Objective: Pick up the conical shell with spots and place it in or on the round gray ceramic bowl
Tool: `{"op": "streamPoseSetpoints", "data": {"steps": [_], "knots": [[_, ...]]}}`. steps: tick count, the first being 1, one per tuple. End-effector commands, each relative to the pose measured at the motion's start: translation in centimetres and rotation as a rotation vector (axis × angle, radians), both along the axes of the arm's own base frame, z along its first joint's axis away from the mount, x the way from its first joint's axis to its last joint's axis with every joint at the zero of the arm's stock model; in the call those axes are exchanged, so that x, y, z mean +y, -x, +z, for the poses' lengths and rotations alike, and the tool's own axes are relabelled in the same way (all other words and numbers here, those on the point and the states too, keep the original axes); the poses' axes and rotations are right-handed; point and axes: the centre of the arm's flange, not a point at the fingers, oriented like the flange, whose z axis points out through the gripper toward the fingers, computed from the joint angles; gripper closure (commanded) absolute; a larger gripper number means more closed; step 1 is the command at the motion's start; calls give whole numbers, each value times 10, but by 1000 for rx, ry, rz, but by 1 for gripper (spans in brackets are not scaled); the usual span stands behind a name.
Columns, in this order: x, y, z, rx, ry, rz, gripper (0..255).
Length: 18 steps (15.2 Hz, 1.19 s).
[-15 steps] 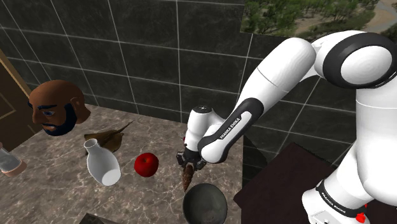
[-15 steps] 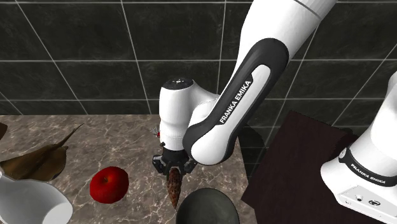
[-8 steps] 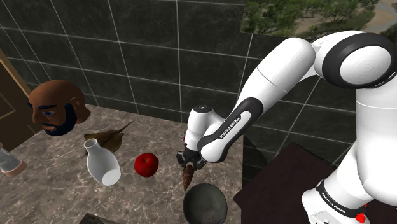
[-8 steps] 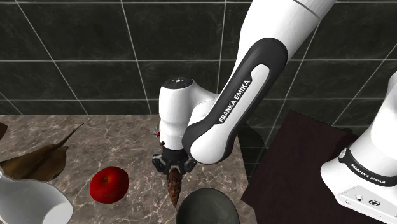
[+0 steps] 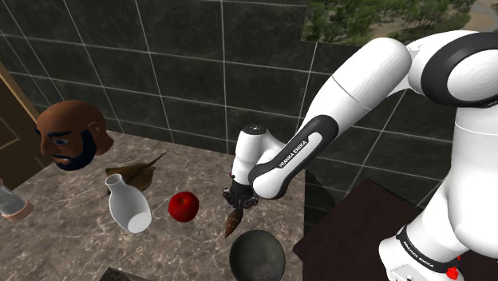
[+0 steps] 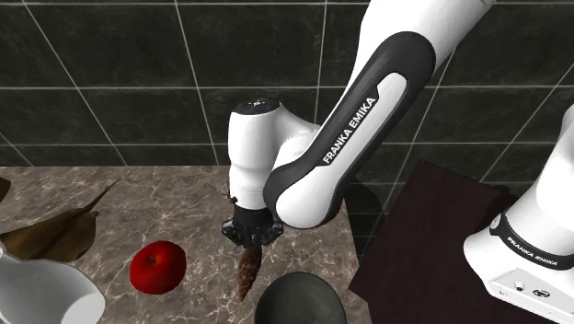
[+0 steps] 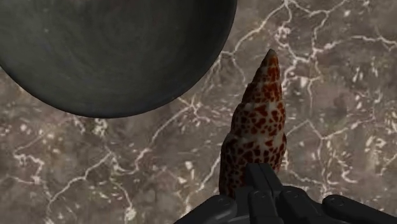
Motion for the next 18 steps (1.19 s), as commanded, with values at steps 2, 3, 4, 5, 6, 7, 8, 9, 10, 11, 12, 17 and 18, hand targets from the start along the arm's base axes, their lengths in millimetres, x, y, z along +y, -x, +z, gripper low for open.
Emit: {"op": "streamPoseSetpoints", "data": {"steps": [2, 3, 4, 5, 6, 7, 8, 9, 10, 11, 12, 17, 18], "knots": [[7, 14, -4, -26, -21, -64, 0], [15, 27, -8, -52, -42, -128, 0], [16, 28, -9, -56, -45, -136, 0], [17, 28, -14, -56, -45, -136, 0], [18, 28, -19, -56, -45, -136, 0], [19, 27, -24, -56, -45, -136, 0], [21, 27, -30, -56, -45, -136, 0], [22, 27, -35, -56, -45, -136, 0], [23, 26, -40, -56, -45, -136, 0], [25, 26, -48, -56, -45, -136, 0], [25, 26, -48, -56, -45, -136, 0], [25, 26, -48, -56, -45, -136, 0], [25, 26, -48, -56, -45, -136, 0]]}}
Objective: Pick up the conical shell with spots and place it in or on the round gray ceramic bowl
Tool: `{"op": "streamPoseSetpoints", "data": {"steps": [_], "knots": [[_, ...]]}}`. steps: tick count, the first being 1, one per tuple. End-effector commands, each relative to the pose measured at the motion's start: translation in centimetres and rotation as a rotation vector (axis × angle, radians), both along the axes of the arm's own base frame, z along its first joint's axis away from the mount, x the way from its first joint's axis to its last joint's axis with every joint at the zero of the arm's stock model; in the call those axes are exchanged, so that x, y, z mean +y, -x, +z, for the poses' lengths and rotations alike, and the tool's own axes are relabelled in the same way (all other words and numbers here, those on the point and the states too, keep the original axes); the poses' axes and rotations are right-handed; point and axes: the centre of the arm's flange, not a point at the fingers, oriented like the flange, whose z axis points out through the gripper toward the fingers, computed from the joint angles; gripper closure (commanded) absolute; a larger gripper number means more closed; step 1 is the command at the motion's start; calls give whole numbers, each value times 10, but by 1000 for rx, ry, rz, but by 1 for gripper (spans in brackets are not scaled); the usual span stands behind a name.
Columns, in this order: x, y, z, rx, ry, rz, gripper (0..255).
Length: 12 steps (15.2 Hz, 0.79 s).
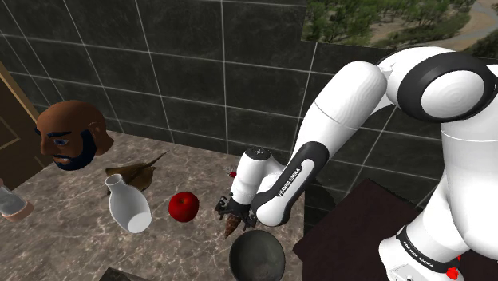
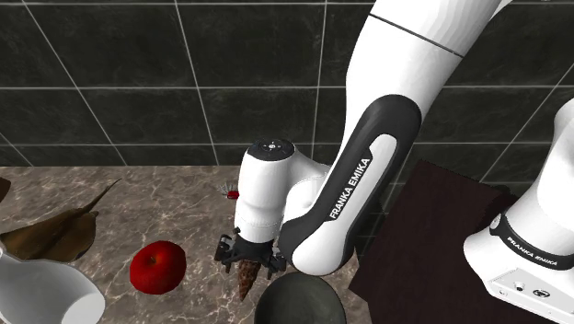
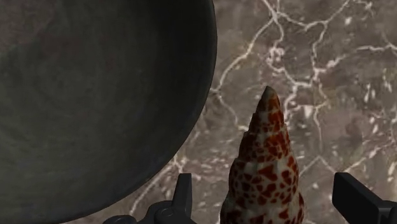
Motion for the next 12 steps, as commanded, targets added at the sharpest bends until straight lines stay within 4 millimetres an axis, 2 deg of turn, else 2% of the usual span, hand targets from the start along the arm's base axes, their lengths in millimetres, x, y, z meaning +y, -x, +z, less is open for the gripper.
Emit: {"op": "streamPoseSetpoints", "data": {"steps": [1, 2, 11, 12], "knots": [[0, 0, 0, 0, 0, 0, 0], [0, 0, 0, 0, 0, 0, 255], [0, 0, 0, 0, 0, 0, 255], [0, 0, 5, 0, 0, 0, 255]]}}
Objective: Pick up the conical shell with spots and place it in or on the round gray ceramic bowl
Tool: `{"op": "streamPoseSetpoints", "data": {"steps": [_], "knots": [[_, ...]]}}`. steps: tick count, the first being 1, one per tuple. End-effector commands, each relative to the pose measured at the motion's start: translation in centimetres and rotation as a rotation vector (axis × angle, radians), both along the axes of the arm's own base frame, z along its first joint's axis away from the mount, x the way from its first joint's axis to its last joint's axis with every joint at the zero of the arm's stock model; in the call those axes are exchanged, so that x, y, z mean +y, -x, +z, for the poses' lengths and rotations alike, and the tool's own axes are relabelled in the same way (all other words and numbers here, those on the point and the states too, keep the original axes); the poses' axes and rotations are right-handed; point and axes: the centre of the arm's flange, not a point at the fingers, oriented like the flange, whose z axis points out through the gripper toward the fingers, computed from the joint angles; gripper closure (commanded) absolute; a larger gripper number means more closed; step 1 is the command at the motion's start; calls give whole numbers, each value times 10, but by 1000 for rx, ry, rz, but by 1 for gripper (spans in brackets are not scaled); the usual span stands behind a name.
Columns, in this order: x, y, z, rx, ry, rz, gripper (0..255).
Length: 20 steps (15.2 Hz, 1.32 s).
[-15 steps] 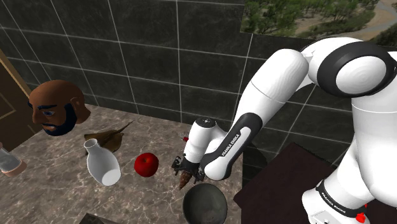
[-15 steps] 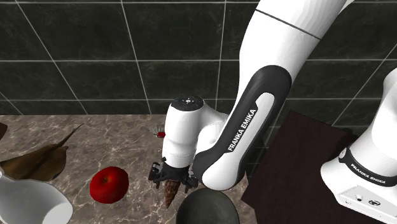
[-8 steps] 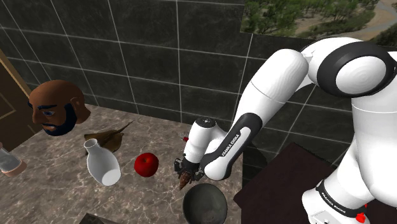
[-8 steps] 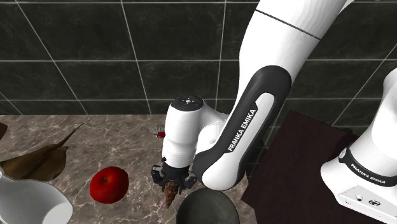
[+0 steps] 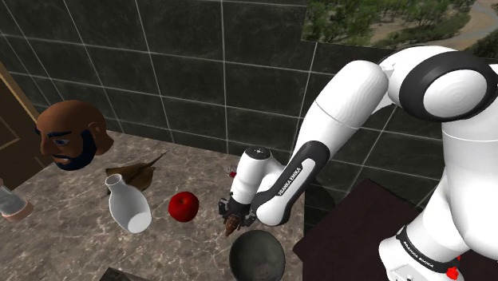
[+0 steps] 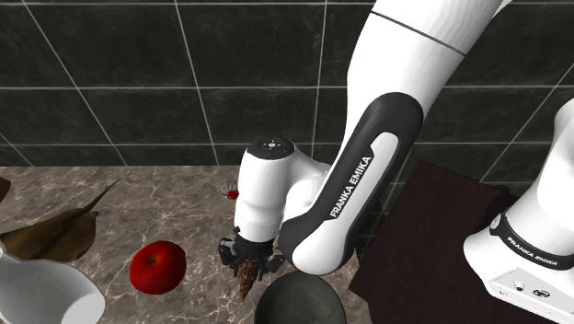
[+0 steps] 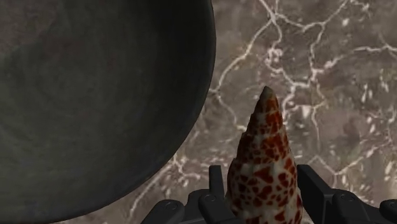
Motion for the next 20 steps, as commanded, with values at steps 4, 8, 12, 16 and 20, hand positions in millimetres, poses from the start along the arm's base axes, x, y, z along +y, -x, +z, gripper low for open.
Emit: {"op": "streamPoseSetpoints", "data": {"steps": [4, 8, 12, 16, 20], "knots": [[0, 0, 24, 0, 0, 0, 255], [0, 0, 45, 0, 0, 0, 255], [0, 0, 66, 0, 0, 0, 255], [0, 0, 87, 0, 0, 0, 255], [0, 0, 108, 0, 0, 0, 255]]}}
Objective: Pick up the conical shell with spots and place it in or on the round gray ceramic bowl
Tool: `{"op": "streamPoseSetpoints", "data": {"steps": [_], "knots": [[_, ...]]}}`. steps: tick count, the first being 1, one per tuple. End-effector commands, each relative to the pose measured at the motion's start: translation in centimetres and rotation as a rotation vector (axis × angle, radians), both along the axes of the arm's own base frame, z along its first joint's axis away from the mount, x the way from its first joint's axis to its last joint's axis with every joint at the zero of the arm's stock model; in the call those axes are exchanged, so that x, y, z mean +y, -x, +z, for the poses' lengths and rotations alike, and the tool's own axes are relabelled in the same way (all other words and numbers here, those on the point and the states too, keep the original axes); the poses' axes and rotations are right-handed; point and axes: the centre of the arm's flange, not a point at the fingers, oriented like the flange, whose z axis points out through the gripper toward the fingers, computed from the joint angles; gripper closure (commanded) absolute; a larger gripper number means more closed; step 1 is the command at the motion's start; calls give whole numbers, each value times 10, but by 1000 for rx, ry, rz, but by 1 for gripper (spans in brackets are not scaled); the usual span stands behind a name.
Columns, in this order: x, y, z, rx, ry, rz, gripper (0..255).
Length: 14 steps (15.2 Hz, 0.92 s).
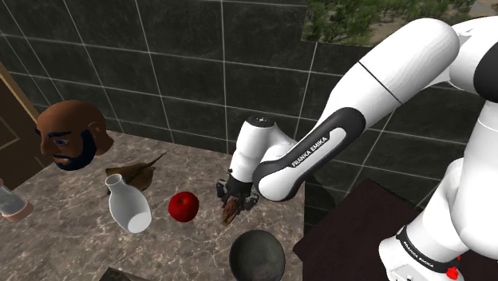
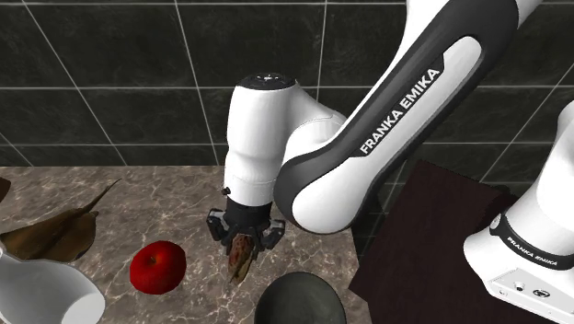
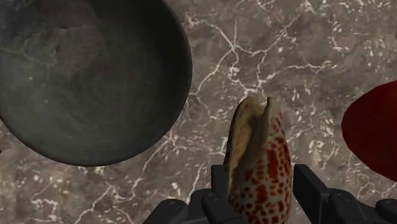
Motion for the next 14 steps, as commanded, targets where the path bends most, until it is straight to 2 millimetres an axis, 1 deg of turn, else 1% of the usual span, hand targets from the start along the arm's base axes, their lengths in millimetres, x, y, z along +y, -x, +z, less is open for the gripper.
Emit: {"op": "streamPoseSetpoints", "data": {"steps": [1, 2, 7, 8, 9, 14], "knots": [[0, 1, 10, 0, 0, 0, 255], [0, 1, 14, 0, 0, 0, 255], [7, 66, 17, 0, 0, 0, 255], [7, 53, 17, 0, 0, 1, 255], [7, 53, 17, 0, 0, 1, 0], [18, 10, -34, 42, 113, 19, 0]]}}
